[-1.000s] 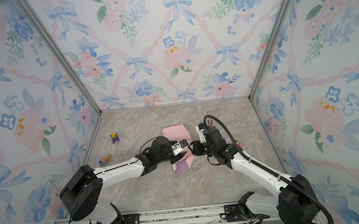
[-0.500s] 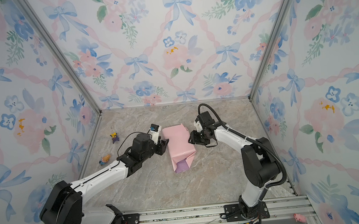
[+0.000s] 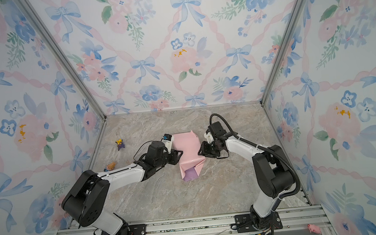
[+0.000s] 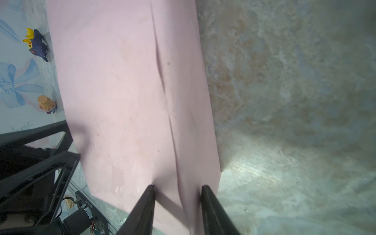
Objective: Wrap a gift box in wrapping paper
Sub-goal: Rotate the gift box at the center of the table, then fold the wrapping paper for the gift box.
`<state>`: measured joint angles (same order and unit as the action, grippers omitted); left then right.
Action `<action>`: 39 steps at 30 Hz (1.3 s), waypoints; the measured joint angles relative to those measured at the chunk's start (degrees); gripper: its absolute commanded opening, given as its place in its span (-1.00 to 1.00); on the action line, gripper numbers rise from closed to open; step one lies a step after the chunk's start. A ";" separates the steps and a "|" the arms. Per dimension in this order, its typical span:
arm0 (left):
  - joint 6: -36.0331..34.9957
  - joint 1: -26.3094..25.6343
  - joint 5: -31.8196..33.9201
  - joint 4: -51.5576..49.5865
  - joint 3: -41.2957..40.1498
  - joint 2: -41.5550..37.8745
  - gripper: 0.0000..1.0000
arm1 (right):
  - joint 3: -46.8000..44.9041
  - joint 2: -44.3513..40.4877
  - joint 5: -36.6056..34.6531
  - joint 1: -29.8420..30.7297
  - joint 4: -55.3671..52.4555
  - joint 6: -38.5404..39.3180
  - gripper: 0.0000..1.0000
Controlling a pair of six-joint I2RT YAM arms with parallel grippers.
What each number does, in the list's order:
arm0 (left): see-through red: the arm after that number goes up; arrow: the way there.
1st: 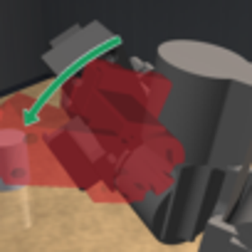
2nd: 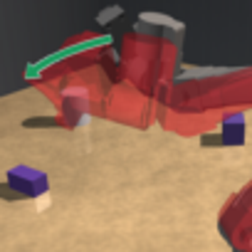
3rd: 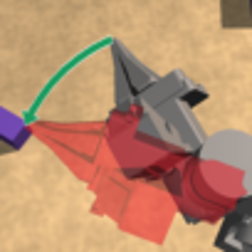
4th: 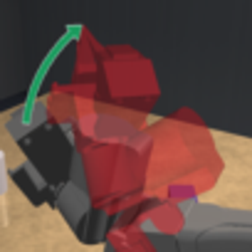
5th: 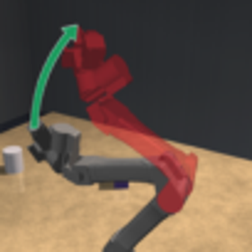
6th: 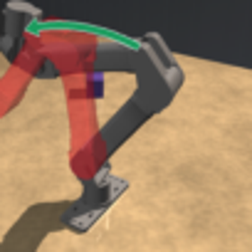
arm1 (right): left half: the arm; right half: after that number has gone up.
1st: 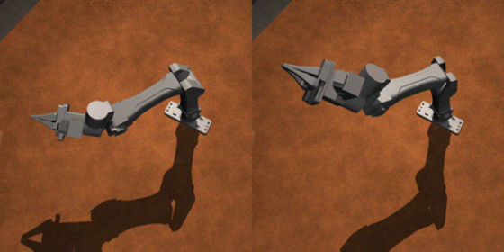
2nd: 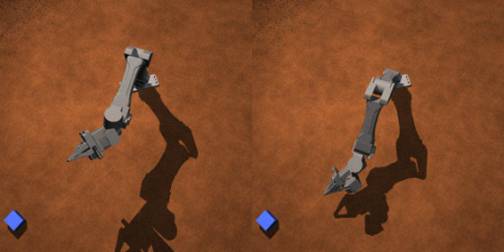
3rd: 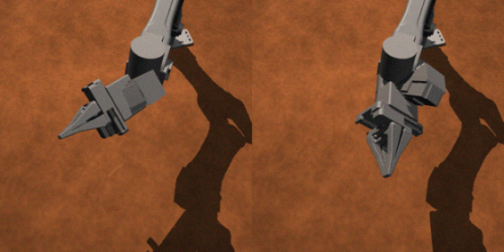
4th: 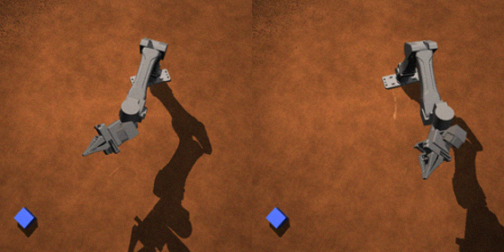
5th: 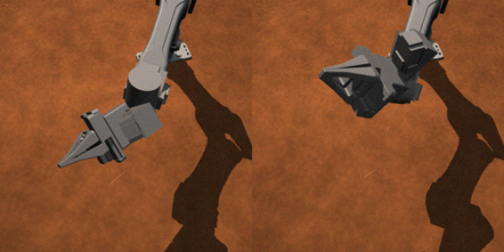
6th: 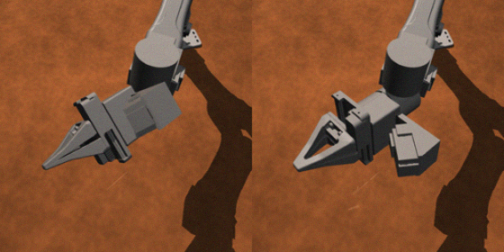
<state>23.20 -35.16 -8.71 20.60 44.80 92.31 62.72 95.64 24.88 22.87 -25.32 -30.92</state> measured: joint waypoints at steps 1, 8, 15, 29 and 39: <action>-0.13 0.00 -0.50 0.59 0.76 0.70 -0.15 | -0.39 -0.94 0.00 -0.02 -0.17 -0.63 0.01; -2.84 0.00 -2.23 3.72 4.09 2.86 -0.05 | 0.04 -3.91 -1.55 -0.42 -1.57 -1.46 0.06; -2.51 -0.09 -0.74 4.81 -3.67 -5.27 -0.02 | 3.41 0.17 -2.62 -1.03 -3.28 -0.55 -0.03; 4.15 -6.93 1.73 8.74 -21.68 -13.40 -0.12 | 3.54 2.75 -2.19 -1.03 -3.50 0.52 -0.23; 6.12 -7.74 2.64 14.10 -21.59 -6.38 -0.21 | 3.54 2.75 -2.21 -0.63 -3.41 0.57 -0.25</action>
<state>29.32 -42.89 -6.07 34.70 23.20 85.93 66.26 98.39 22.68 22.24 -28.73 -30.35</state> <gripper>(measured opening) 0.413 0.378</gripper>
